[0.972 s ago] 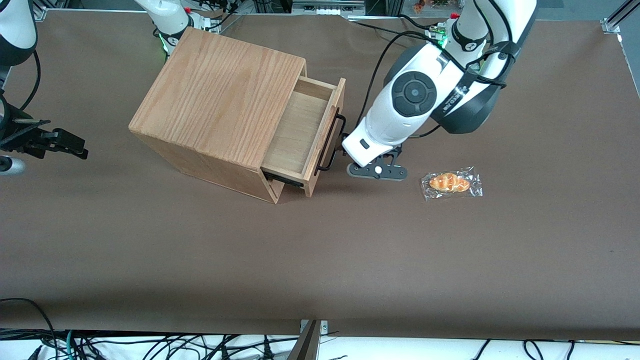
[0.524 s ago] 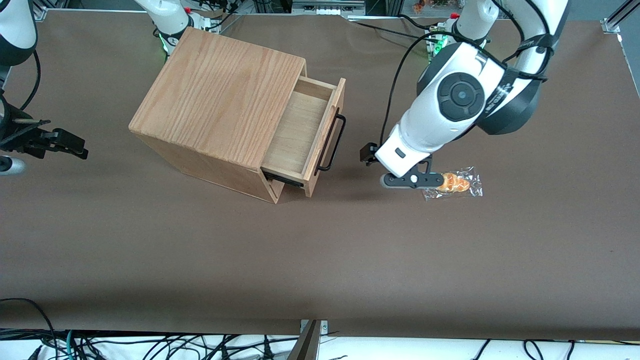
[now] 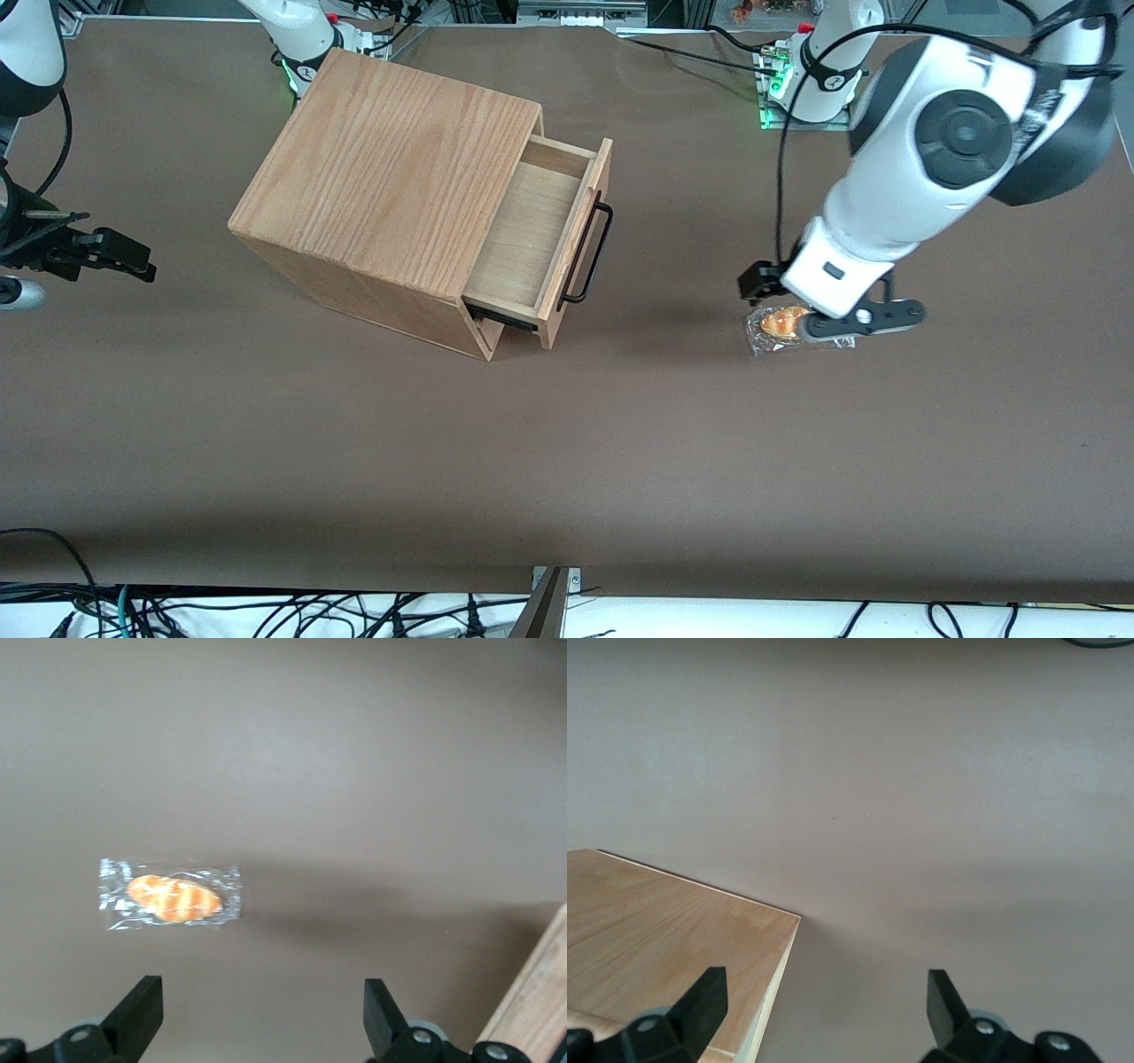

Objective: Open top drawer with left arm

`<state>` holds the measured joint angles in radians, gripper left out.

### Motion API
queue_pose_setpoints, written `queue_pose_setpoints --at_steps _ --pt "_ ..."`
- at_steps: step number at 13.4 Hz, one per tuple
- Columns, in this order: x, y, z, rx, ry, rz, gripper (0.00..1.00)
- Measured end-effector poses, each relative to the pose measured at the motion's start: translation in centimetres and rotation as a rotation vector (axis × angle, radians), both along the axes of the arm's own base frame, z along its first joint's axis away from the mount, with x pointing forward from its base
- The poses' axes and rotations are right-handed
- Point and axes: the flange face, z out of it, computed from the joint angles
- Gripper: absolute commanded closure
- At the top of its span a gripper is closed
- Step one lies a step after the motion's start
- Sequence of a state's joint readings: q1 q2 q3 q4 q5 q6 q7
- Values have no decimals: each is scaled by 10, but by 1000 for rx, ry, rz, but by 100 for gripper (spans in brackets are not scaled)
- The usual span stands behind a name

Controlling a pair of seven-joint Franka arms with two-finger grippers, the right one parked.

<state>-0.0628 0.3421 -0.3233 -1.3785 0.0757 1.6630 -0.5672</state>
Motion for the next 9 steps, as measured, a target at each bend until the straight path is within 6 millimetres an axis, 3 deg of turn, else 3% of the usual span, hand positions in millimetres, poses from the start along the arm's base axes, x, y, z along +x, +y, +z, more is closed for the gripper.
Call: queue_pose_setpoints --at_steps 3,6,9 --pt "10 42 14 0 -8 42 0" --pt "15 82 45 -4 -21 21 0" --pt "19 110 53 -6 -30 26 0"
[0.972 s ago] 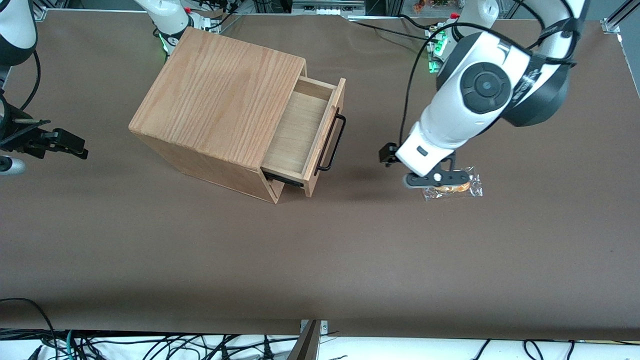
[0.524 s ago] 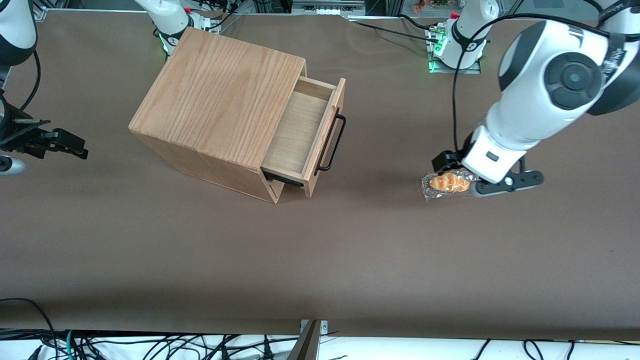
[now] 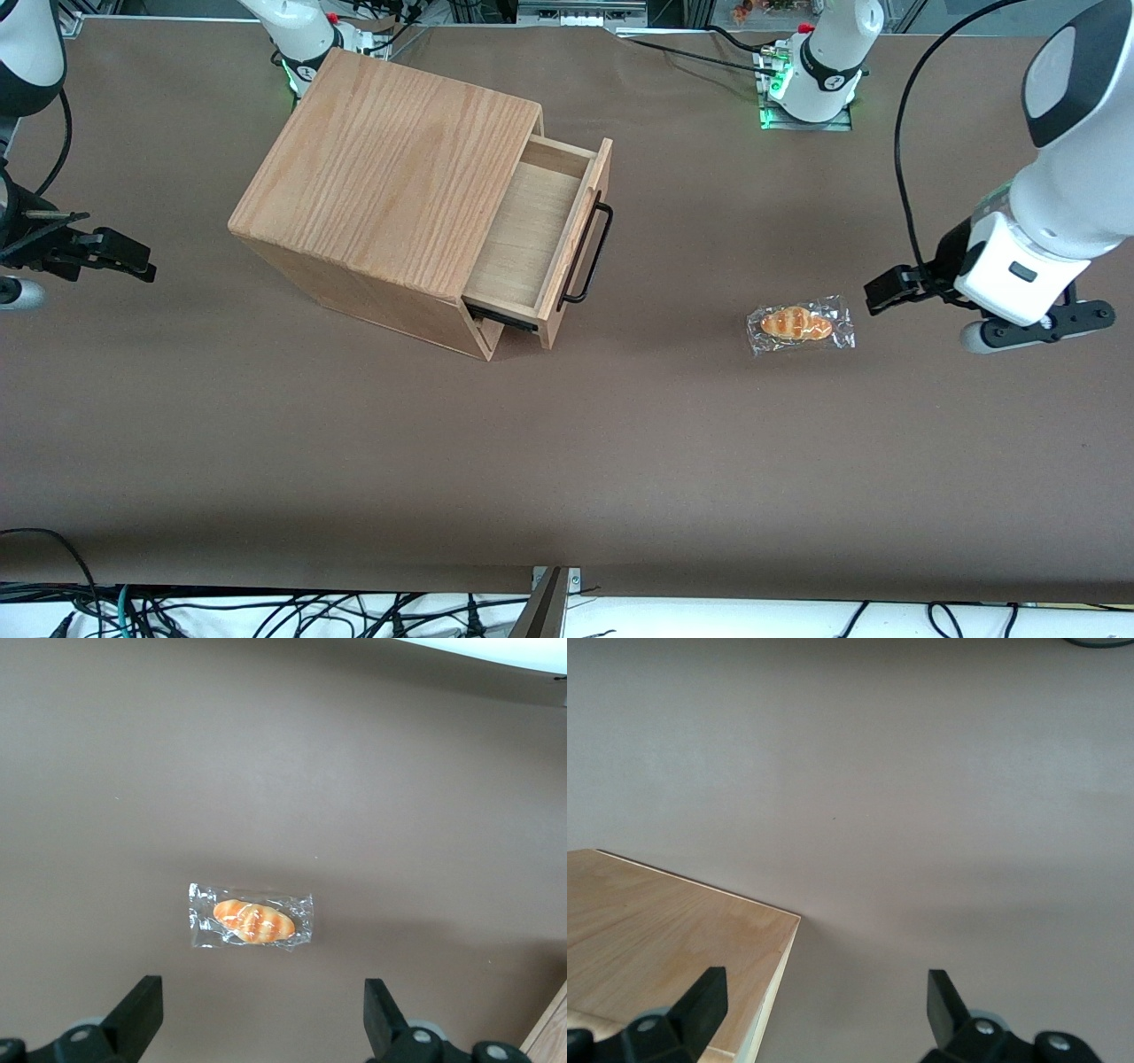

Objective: Open top drawer with left arm

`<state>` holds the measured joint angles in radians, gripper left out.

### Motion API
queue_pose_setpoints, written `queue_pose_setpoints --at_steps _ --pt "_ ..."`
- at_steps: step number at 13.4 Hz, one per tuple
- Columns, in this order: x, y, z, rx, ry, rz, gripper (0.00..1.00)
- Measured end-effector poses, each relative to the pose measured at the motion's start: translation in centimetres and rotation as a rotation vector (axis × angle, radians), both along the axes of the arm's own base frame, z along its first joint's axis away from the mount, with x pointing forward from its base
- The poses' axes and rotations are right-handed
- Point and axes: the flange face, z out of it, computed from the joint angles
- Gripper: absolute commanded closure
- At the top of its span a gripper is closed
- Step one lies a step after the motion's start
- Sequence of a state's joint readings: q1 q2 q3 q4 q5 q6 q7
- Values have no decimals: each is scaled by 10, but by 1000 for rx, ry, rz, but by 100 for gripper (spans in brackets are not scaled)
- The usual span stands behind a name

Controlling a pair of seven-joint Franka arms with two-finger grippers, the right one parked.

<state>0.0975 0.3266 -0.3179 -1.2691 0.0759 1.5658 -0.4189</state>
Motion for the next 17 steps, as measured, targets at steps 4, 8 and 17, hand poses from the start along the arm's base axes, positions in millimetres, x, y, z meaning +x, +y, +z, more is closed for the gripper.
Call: queue_pose_setpoints --at_steps 4,8,17 --pt "5 40 0 2 -3 -68 0" --pt "-2 57 18 17 -24 -74 0" --pt "-25 94 17 78 17 -180 0"
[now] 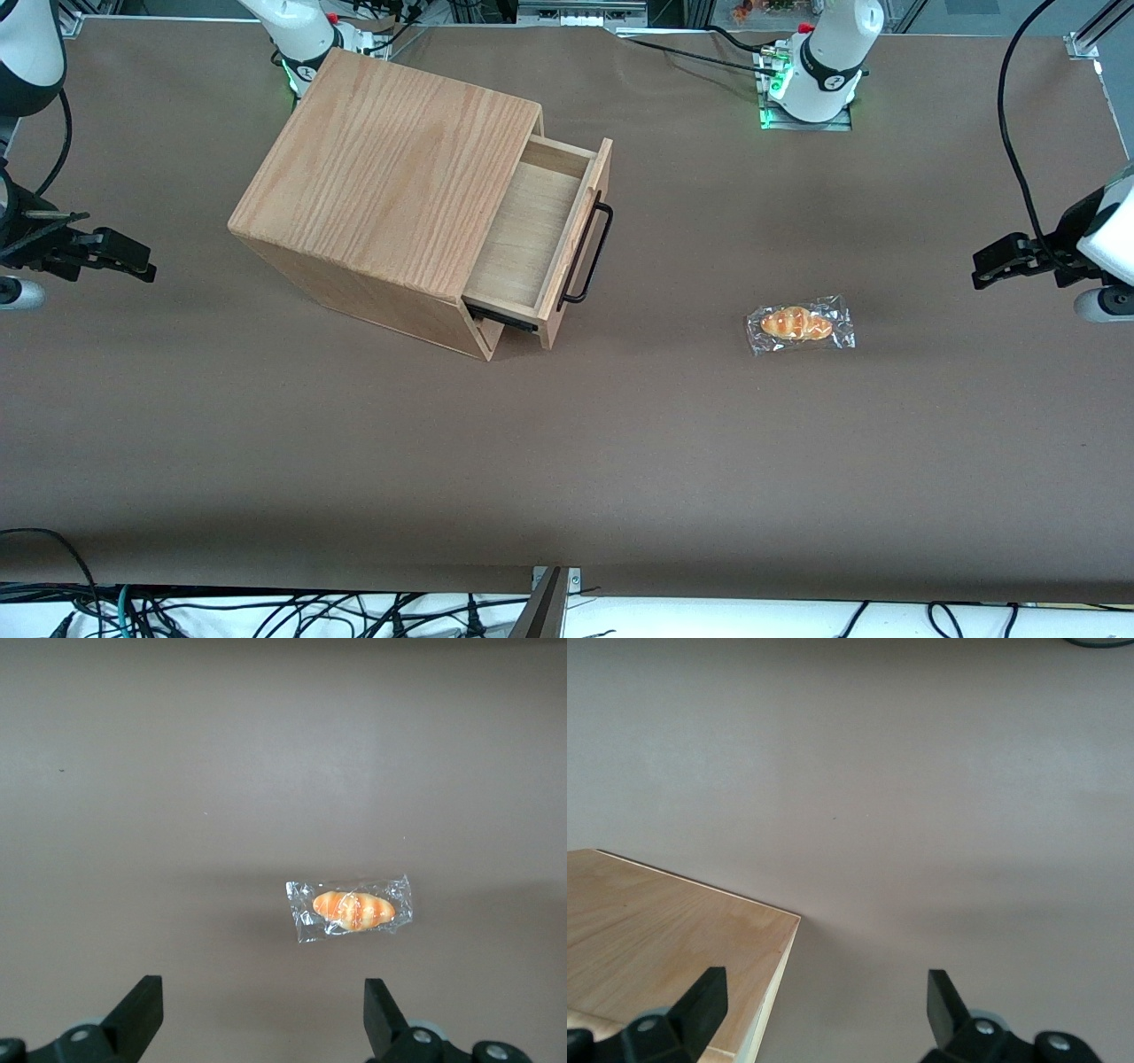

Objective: Open top drawer with left arm

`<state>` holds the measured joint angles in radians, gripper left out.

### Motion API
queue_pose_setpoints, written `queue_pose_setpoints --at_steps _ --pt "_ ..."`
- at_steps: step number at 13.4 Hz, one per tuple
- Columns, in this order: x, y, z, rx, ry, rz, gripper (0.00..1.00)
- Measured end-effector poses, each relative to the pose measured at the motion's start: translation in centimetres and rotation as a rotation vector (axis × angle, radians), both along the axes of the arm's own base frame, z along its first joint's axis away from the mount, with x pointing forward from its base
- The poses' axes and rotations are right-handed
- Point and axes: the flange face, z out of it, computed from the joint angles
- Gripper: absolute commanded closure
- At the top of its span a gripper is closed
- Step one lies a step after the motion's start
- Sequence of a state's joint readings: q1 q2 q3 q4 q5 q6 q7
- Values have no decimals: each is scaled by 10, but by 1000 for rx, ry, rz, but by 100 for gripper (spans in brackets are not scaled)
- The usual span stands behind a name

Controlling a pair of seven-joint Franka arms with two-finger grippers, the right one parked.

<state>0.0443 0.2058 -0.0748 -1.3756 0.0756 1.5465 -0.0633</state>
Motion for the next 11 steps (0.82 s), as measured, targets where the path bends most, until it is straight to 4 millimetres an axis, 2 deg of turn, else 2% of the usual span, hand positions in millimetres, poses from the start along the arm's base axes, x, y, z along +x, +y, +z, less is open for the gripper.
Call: queue_pose_setpoints --at_steps 4,8,11 --pt "-6 -1 -11 -7 29 -3 0" --pt "-8 18 -14 -62 51 39 0" --pt "-9 20 -14 -65 54 22 0"
